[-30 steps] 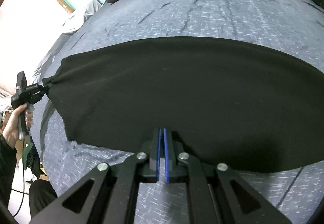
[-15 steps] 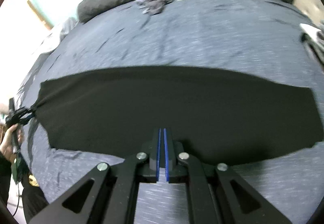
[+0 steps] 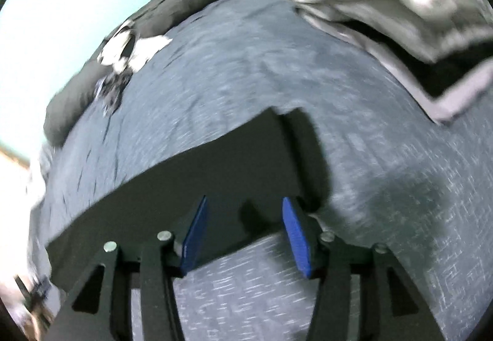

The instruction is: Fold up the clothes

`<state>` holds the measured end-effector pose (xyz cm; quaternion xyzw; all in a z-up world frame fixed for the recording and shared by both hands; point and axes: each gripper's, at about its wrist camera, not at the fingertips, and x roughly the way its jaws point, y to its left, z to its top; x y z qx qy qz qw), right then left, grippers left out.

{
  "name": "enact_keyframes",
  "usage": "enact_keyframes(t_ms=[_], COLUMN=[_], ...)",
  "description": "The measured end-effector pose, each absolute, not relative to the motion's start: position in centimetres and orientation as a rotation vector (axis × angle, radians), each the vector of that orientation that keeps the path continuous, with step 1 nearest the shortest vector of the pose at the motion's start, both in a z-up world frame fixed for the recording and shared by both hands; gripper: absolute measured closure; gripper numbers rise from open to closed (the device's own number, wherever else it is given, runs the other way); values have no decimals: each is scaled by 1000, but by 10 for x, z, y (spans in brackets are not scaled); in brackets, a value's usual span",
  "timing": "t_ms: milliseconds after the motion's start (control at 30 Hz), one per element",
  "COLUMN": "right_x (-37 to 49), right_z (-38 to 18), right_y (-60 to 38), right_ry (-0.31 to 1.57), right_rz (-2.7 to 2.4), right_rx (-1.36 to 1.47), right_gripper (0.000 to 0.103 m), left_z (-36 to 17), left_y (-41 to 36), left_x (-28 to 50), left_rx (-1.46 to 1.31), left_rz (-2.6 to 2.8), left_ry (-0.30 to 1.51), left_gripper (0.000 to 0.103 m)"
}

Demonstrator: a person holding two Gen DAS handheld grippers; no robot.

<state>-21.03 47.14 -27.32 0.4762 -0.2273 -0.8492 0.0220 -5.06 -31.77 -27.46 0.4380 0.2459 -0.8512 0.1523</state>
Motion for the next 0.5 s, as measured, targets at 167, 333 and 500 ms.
enact_keyframes(t_ms=[167,333,500], right_x=[-209,-210,-215], right_z=[-282,-295,-306], right_y=[494,502,501], right_ry=[-788,-887,-933], right_rz=[-2677,-2615,-2576], right_rx=[1502,1513,1526], right_gripper=[51,50,46], left_z=[-295,-308,-302], left_y=[-305,-315,-319], left_x=[-68,-78,-78], left_rx=[1368,1393,1363], left_rz=[-2406,-2367,-2365], left_ry=[670,709,732], left_gripper=[39,39,38])
